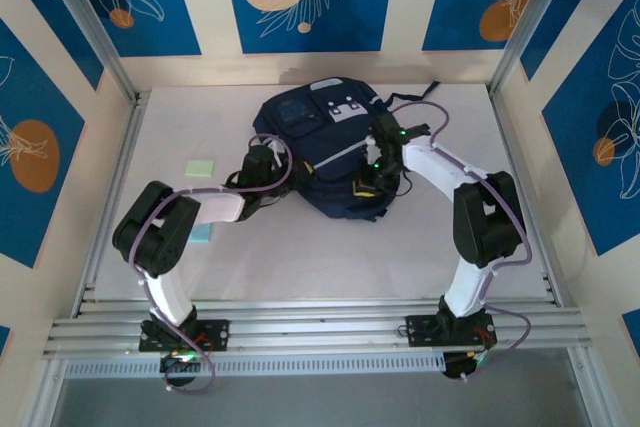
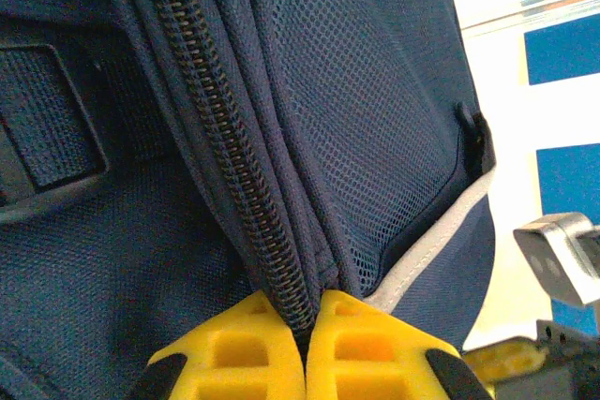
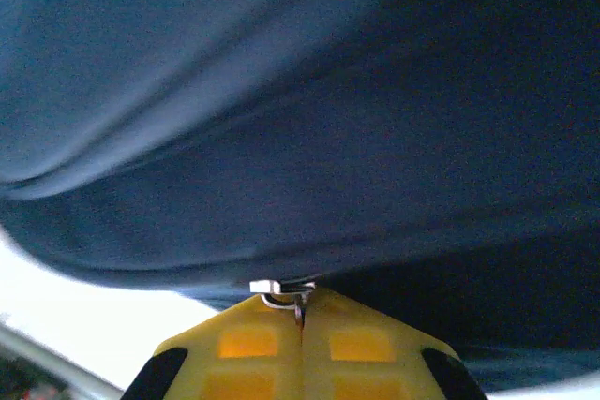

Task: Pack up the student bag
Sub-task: Unzip the student bag at the top-center of the table.

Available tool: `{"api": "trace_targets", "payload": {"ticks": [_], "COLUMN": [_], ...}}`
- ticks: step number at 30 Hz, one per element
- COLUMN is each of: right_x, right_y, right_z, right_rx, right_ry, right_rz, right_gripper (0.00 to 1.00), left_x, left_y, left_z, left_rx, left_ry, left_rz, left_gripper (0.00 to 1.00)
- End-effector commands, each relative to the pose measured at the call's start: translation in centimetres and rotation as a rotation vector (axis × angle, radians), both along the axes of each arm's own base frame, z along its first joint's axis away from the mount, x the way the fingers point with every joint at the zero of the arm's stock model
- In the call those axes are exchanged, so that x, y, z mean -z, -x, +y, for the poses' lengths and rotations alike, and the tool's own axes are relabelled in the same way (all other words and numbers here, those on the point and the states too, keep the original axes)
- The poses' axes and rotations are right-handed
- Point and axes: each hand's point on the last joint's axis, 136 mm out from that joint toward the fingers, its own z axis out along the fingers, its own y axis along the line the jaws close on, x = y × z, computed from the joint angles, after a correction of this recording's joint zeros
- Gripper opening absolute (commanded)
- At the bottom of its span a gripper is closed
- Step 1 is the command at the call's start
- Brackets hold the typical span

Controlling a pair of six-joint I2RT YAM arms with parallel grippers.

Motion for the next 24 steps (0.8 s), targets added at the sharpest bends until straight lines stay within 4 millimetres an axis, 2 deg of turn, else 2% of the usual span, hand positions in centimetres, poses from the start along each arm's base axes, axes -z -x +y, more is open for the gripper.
{"api": "trace_targets", "payload": {"ticks": [1, 4, 5, 7, 9, 12, 14, 17, 20, 21, 24], "right_x": [-0.3, -0.6, -0.6, -0.7, -0.6, -0.2, 0.3, 1.1, 1.9, 2.1, 2.2], "right_y": [0.2, -2.2, -2.6, -2.6, -1.7, 0.7, 2.1, 3.3, 3.3, 3.2, 2.2], "right_z": [-7.0, -9.6, -9.7, -8.4, -5.1, 0.6, 4.0, 8.7, 12.6, 13.7, 16.1], "right_rx": [0.061, 0.124, 0.126, 0.089, -0.002, -0.15, -0.227, -0.321, -0.375, -0.386, -0.355], "right_ry": [0.256, 0.314, 0.305, 0.241, 0.101, -0.115, -0.195, -0.241, -0.22, -0.223, -0.227], "right_rz": [0.004, -0.054, -0.061, -0.068, -0.071, -0.046, -0.034, -0.034, -0.048, -0.05, -0.068], "right_gripper": [0.0, 0.0, 0.0, 0.0, 0.0, 0.0, 0.0, 0.0, 0.0, 0.0, 0.0], "left_x": [-1.0, -1.3, -1.3, -1.7, -2.4, -3.5, -4.2, -5.3, -6.3, -6.5, -6.1], "left_y": [-0.7, -1.1, -1.4, -2.3, -3.6, -6.0, -7.5, -8.5, -7.9, -7.5, -5.6], "left_z": [2.8, 4.0, 4.6, 5.7, 6.5, 7.5, 8.1, 8.7, 9.0, 9.3, 9.9], "left_rx": [-0.022, -0.021, -0.031, -0.05, -0.051, -0.067, -0.09, -0.109, -0.115, -0.123, -0.125], "left_ry": [-0.074, -0.11, -0.118, -0.133, -0.182, -0.24, -0.261, -0.275, -0.285, -0.291, -0.297], "left_rz": [-0.048, -0.052, -0.048, -0.055, -0.071, -0.097, -0.107, -0.104, -0.106, -0.102, -0.074], "left_gripper": [0.0, 0.0, 0.0, 0.0, 0.0, 0.0, 0.01, 0.32, 0.55, 0.61, 0.7]}}
